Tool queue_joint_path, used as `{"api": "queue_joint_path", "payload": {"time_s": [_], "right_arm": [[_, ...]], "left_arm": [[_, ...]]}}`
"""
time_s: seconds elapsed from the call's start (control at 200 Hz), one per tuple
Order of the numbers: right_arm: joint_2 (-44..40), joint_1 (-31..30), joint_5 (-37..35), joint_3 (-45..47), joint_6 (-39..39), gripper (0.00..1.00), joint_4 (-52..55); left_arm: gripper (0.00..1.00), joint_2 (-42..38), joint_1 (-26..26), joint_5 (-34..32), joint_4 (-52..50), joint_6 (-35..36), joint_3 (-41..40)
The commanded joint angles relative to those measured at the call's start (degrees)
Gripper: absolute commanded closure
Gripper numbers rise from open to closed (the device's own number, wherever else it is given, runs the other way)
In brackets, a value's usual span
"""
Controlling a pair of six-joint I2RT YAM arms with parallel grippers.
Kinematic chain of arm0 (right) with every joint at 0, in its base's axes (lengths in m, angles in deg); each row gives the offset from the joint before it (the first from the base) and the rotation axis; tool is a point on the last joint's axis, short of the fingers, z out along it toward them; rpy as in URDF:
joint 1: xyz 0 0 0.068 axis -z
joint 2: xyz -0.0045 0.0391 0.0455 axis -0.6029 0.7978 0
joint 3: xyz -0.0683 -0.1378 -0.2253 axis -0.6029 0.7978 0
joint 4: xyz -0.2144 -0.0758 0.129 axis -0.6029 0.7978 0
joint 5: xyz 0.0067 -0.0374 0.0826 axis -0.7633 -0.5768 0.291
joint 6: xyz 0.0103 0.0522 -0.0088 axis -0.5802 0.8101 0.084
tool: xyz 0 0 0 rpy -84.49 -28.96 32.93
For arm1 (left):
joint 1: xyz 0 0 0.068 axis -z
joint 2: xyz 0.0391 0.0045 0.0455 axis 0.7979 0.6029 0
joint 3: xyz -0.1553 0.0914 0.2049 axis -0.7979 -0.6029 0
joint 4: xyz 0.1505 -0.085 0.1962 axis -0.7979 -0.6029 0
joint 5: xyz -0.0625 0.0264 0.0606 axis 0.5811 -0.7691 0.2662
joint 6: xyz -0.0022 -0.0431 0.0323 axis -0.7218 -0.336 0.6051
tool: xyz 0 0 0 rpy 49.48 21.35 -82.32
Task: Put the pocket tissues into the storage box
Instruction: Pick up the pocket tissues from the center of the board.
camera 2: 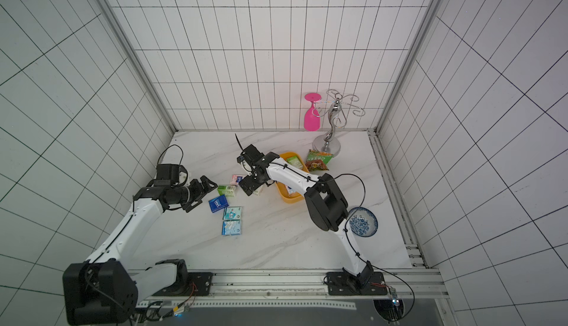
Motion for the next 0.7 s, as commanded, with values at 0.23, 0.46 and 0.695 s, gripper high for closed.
{"api": "queue_joint_path", "payload": {"time_s": [0.23, 0.46, 0.695], "right_arm": [[8.40, 0.07, -1.58, -10.48, -3.99, 0.01, 7.00], [11.42, 0.06, -0.46, -12.85, -4.11, 0.03, 8.18], [12.57, 0.00, -1.12, -12.83, -4.28, 0.31, 8.83]], "left_arm": [[0.02, -0.12, -0.24, 0.11, 0.93, 2.35, -0.79], [0.02, -0.06, -0.24, -0.01, 0.89, 2.45, -0.75], [0.02, 0.01, -0.26, -0.03, 0.84, 2.47, -0.71]]}}
